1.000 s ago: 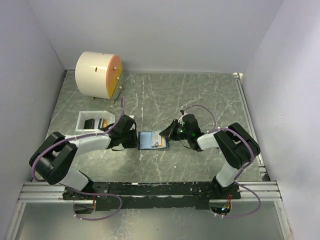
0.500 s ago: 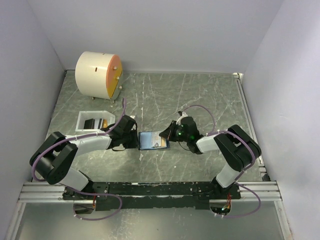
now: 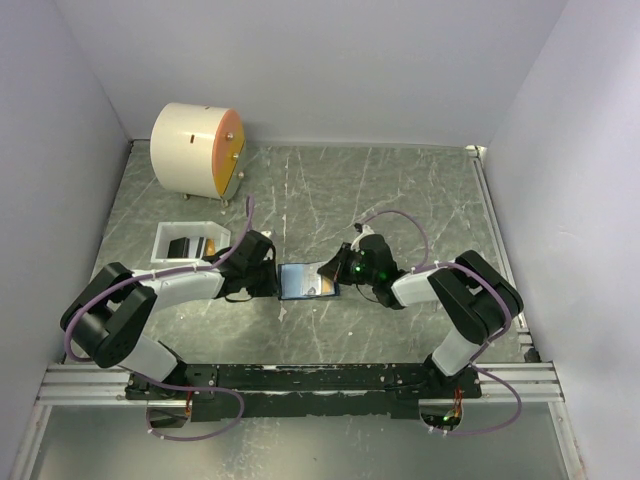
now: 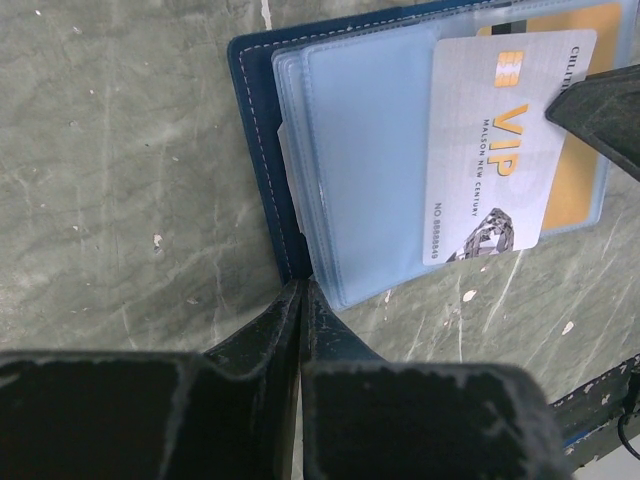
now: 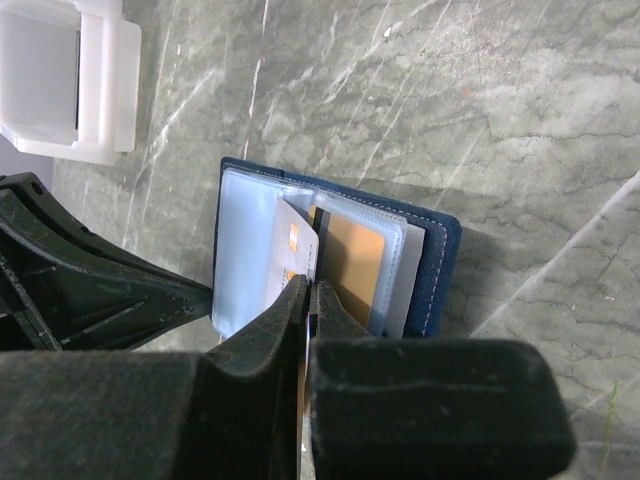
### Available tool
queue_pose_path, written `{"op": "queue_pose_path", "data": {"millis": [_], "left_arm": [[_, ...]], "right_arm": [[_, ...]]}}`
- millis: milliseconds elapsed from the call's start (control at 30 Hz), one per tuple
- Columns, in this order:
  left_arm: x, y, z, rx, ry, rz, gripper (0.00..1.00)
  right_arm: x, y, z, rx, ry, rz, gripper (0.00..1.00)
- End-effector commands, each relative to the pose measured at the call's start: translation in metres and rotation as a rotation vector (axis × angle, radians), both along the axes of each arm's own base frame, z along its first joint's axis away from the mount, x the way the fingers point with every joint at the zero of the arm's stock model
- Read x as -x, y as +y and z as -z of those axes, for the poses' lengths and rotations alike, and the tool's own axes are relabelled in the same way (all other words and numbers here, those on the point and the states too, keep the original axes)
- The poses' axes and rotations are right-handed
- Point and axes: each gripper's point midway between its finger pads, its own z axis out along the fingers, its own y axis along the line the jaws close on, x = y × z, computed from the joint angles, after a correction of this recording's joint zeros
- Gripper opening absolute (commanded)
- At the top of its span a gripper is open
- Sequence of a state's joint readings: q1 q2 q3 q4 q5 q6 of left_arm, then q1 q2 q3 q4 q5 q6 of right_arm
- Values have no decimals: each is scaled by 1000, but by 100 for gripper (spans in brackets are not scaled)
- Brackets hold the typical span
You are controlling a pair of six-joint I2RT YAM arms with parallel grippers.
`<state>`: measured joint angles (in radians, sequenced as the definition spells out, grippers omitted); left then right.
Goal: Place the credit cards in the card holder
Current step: Insert the credit card into the card holder.
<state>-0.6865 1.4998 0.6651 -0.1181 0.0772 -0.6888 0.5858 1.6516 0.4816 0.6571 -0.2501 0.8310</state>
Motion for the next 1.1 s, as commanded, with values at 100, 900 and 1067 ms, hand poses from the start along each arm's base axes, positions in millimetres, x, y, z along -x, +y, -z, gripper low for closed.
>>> {"op": "queue_pose_path", "data": {"millis": [100,900,1067], "left_arm": [[5,-2,7,-24,15,15,13],[8,-14,-1,43,11,28,14],[8,-15,-3,51,8,26,14]], "right_arm": [[7,8,10,37,37,-28,0],[18,10,10,220,92,-70,42],[20,19,6,196,76,-91,41]]}}
